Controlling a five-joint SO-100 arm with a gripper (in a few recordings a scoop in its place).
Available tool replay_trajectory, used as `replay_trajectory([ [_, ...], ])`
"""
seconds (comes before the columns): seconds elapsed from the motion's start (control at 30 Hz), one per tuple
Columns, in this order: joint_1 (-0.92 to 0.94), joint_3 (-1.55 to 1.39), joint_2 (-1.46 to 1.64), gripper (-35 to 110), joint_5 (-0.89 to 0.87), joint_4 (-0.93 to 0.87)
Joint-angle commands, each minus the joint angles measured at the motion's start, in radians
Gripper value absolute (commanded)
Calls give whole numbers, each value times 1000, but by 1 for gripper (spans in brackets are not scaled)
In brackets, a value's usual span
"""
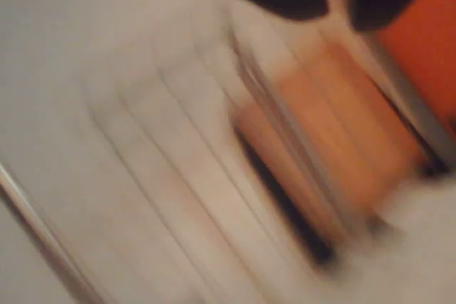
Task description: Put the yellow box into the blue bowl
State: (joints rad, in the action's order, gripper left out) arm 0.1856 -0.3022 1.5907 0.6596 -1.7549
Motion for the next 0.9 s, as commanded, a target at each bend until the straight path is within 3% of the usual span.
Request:
replay_trajectory([
  [0.0,-6,18,129,0,-146,-5],
  [0.23,-63,-196,336,0,-318,-9],
  [0.7,-318,-1005,1069,0,-362,-2],
  [0.87,-321,-1233,1290,0,-465,-2],
])
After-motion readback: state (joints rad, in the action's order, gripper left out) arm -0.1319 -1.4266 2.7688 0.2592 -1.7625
